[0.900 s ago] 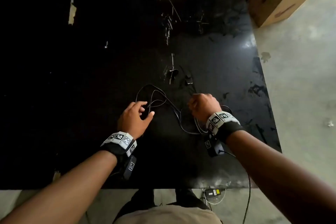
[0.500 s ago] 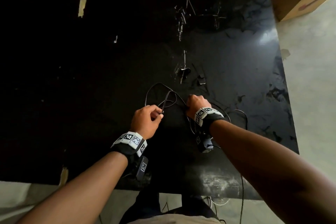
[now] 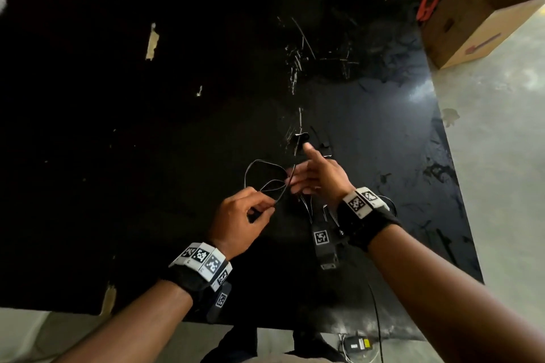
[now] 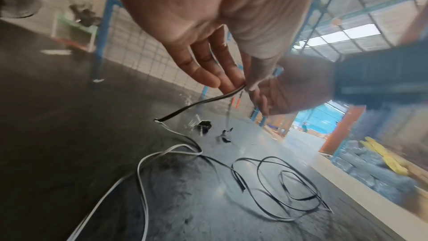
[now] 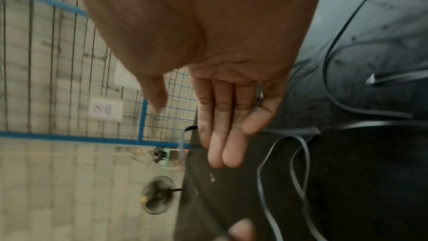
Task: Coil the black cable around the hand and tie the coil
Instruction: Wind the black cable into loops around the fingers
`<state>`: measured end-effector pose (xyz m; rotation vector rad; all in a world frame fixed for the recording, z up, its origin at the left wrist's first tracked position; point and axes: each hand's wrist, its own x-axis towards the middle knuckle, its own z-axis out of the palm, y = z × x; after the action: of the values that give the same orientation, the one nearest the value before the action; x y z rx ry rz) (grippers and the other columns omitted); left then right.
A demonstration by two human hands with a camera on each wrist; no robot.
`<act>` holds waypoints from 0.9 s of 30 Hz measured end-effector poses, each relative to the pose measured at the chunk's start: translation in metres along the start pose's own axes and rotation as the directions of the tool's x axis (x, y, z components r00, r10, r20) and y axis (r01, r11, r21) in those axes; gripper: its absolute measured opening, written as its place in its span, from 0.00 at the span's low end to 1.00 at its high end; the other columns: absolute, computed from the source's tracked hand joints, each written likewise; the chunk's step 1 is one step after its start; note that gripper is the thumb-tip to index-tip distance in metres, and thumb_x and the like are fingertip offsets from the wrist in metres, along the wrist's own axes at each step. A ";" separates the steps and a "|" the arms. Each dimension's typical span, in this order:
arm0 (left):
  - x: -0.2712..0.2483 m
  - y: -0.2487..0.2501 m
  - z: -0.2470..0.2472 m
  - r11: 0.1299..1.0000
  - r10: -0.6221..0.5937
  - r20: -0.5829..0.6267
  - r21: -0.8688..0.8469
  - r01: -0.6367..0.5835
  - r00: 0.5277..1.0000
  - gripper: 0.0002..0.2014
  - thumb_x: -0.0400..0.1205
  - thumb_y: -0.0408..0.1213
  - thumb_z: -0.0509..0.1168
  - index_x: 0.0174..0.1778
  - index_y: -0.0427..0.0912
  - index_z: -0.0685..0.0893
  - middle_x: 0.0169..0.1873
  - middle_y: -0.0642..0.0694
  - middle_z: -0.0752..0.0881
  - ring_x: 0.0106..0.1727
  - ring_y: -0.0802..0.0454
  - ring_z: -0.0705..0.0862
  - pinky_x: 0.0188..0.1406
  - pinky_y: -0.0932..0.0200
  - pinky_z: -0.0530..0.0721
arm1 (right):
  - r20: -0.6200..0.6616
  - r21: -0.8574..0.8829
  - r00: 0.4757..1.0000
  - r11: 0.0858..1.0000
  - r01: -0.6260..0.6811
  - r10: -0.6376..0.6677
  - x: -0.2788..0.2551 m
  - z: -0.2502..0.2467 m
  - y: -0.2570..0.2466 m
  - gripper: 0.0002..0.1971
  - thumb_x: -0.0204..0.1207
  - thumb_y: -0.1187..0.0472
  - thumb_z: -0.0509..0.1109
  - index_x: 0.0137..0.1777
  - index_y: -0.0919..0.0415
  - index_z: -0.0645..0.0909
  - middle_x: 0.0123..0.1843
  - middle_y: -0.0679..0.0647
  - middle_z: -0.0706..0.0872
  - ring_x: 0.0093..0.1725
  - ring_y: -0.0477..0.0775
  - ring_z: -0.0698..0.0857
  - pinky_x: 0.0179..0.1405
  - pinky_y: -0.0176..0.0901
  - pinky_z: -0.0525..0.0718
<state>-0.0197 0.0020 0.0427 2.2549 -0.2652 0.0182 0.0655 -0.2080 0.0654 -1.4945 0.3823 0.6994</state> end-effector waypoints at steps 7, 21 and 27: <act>-0.013 0.025 -0.011 0.991 0.063 0.042 -0.121 -0.058 0.997 0.08 0.81 0.39 0.76 0.56 0.52 0.92 0.49 0.54 0.89 0.52 0.59 0.90 0.53 0.57 0.90 | 0.034 0.081 0.947 0.946 0.315 -0.318 -0.061 0.024 -0.010 0.09 0.84 0.67 0.72 0.59 0.72 0.88 0.44 0.65 0.95 0.39 0.57 0.93 0.48 0.45 0.93; 0.032 0.100 -0.090 0.679 -0.125 0.177 -0.703 0.214 0.976 0.18 0.91 0.43 0.58 0.70 0.44 0.87 0.65 0.46 0.92 0.71 0.52 0.87 0.73 0.51 0.80 | 0.210 -0.051 0.844 0.856 0.514 -0.494 -0.113 0.030 0.007 0.07 0.78 0.70 0.77 0.53 0.67 0.94 0.51 0.60 0.97 0.50 0.63 0.96 0.60 0.55 0.92; 0.030 0.101 -0.088 0.664 -0.106 0.155 -0.724 0.186 0.982 0.11 0.88 0.34 0.66 0.58 0.32 0.91 0.60 0.40 0.94 0.68 0.47 0.90 0.75 0.46 0.79 | 0.280 0.027 0.795 0.832 0.553 -0.538 -0.122 0.030 -0.002 0.15 0.78 0.60 0.79 0.62 0.64 0.89 0.49 0.65 0.96 0.49 0.63 0.94 0.59 0.55 0.91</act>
<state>-0.0036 0.0004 0.1794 1.4462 -0.1056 -0.2513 -0.0310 -0.2018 0.1462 -1.4364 -0.2902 0.4401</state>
